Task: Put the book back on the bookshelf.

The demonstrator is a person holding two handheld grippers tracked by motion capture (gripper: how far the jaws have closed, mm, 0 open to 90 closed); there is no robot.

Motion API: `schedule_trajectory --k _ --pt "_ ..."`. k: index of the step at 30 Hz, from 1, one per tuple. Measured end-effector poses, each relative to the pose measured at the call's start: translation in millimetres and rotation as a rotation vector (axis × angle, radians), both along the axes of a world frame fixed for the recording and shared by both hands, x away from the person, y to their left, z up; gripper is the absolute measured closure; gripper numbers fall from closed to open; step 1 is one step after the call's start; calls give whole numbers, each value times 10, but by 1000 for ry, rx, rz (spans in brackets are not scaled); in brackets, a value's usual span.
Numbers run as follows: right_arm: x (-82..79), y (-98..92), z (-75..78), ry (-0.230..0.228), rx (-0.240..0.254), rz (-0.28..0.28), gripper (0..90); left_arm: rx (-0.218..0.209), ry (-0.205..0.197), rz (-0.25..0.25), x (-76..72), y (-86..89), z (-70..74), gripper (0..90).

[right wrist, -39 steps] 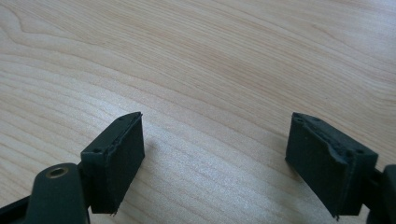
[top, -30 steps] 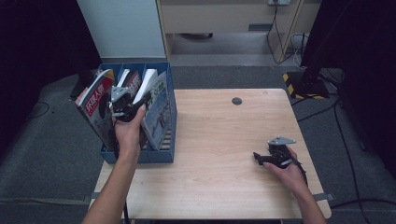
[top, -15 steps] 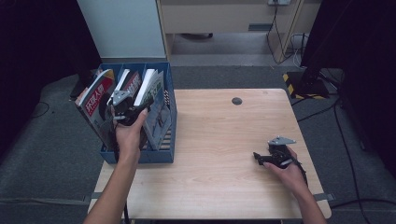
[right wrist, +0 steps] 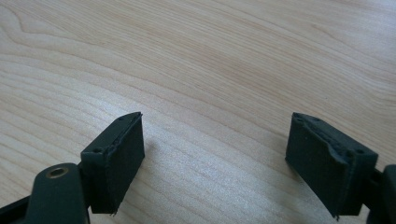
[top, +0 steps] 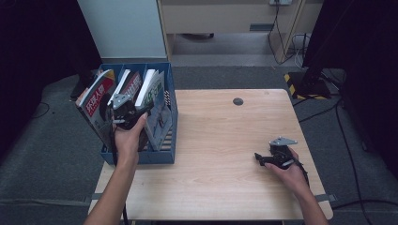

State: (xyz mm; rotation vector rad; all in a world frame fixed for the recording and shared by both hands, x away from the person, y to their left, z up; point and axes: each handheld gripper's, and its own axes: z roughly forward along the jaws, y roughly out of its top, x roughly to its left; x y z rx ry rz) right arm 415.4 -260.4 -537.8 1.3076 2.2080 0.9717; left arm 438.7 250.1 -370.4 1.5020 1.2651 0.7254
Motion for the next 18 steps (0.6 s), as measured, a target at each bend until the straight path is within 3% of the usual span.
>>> schedule_trajectory --k 18 --pt "1 0 -1 -2 -2 -1 193 -3 -6 2 -115 8 -104 377"
